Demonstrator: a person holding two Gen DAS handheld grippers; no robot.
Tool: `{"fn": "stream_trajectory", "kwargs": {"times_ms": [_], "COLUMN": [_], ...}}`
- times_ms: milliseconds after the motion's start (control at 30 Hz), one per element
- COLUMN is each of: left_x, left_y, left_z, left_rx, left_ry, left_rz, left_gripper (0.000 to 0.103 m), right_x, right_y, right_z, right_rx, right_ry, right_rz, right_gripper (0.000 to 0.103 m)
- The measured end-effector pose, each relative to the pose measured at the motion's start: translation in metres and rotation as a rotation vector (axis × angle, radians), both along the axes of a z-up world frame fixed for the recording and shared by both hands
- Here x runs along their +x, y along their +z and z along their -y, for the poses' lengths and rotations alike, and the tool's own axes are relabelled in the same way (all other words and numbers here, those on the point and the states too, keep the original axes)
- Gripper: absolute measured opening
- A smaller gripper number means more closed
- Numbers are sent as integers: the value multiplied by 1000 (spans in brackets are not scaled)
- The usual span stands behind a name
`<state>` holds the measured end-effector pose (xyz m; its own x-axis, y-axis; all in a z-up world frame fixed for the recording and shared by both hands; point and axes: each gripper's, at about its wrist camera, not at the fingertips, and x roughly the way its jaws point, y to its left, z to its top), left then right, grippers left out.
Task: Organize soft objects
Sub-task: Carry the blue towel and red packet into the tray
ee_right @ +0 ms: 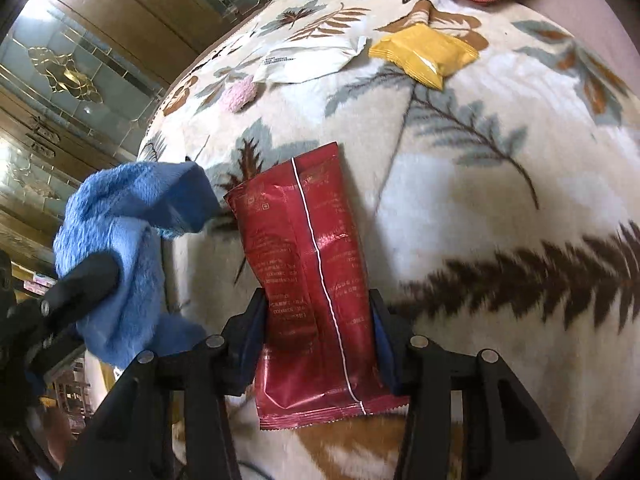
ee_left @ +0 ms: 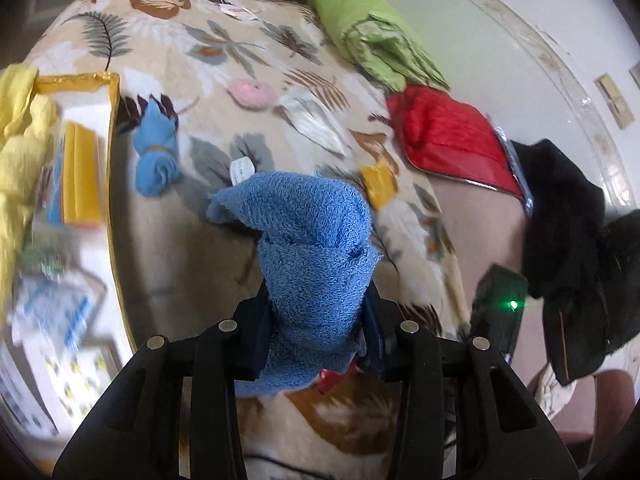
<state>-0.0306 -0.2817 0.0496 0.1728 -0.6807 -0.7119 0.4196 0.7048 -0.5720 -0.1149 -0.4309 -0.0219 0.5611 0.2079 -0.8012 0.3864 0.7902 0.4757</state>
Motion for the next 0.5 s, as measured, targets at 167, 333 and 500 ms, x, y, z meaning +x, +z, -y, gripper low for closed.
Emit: {"fn": "stream_trajectory", "kwargs": {"times_ms": [167, 333, 500], "left_x": [-21, -32, -31], "left_y": [19, 41, 50], "left_z": [-29, -75, -118], "left_rx": [-51, -72, -58], "left_ry": [14, 74, 156], "left_rz": [4, 45, 63], "left_gripper": [38, 38, 38], "right_x": [-15, -23, -22], "right_y": [7, 22, 42], "right_z": [-4, -13, -31], "right_rx": [17, 21, 34], "right_ry": [-6, -21, 25], "right_rz": [14, 63, 118], "right_gripper": [45, 44, 44]}}
